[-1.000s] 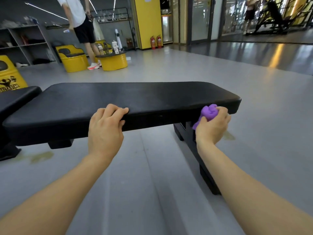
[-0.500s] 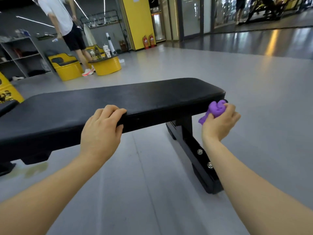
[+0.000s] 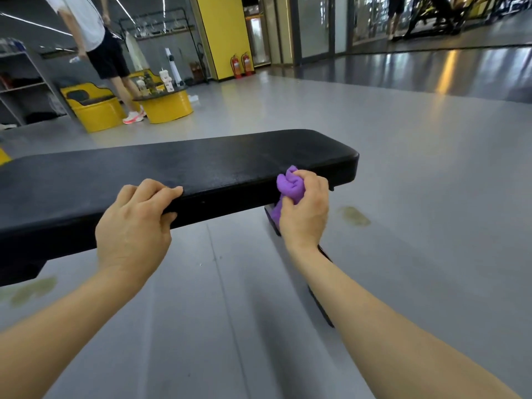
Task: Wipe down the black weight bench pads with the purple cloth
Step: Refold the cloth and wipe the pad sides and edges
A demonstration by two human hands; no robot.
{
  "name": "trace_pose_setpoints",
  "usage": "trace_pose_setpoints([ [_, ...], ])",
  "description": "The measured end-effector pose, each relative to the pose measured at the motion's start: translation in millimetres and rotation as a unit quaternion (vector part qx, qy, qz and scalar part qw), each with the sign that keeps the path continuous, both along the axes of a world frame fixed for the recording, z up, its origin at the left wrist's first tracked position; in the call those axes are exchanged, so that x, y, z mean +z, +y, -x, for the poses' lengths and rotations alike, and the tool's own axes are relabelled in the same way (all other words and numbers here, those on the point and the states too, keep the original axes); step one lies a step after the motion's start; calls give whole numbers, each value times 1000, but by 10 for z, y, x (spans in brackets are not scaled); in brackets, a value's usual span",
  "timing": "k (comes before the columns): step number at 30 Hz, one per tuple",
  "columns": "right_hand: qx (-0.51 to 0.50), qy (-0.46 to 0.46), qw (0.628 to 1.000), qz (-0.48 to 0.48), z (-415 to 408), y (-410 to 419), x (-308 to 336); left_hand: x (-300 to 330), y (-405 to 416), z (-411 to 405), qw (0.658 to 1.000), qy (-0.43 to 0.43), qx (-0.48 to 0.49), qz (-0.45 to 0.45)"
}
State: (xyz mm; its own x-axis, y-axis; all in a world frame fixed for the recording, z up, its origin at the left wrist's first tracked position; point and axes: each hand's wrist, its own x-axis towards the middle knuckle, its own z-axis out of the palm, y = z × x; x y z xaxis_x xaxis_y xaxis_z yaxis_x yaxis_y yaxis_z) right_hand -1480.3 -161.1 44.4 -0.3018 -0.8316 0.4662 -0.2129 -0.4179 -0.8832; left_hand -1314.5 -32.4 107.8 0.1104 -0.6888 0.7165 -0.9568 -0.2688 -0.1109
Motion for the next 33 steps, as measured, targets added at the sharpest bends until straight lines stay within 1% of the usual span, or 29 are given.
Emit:
trace_pose_setpoints([
  [2, -54, -43, 995, -66, 156, -170, 51, -7, -8, 1, 1000, 4, -1, 6],
  [4, -81, -98, 982, -139, 274, -337, 115, -21, -17, -5, 1000, 0, -3, 10],
  [6, -76, -95, 980, -155, 235, -297, 162, -23, -22, -18, 1000, -8, -5, 8],
  [9, -32, -64, 993, -95, -167, 100, 259, -14, -20, -38, 1000, -8, -7, 4],
  [12, 42, 26, 999, -24, -669, 615, 354, 24, -15, -50, 1000, -6, -22, -7],
  [13, 49, 40, 998, -16, -732, 699, 379, 49, -7, -59, 999, -7, -33, -18],
  [15, 65, 39, 997, -2, -694, 686, 376, 105, 49, -108, 998, -12, -48, -40],
  [17, 58, 29, 998, 6, -546, 559, 307, 175, 177, -214, 999, -4, -37, -38],
  [20, -3, -12, 999, -44, -448, 399, 278, 210, 463, -443, 1000, 16, 2, -16],
  [24, -56, -68, 990, -107, -726, 598, 421, 182, 640, -608, 1000, 6, -21, 0],
  [25, -46, -57, 993, -95, -873, 738, 458, 177, 640, -620, 1000, 7, -23, 7],
  [28, 15, 12, 1000, -20, -1256, 1120, 489, 183, 605, -608, 999, 24, -9, 31],
  [31, 39, 47, 998, 28, -1197, 1107, 478, 184, 601, -629, 999, 12, -14, 34],
  [33, 32, 66, 996, 45, -1003, 968, 415, 188, 610, -647, 999, 3, -22, 34],
])
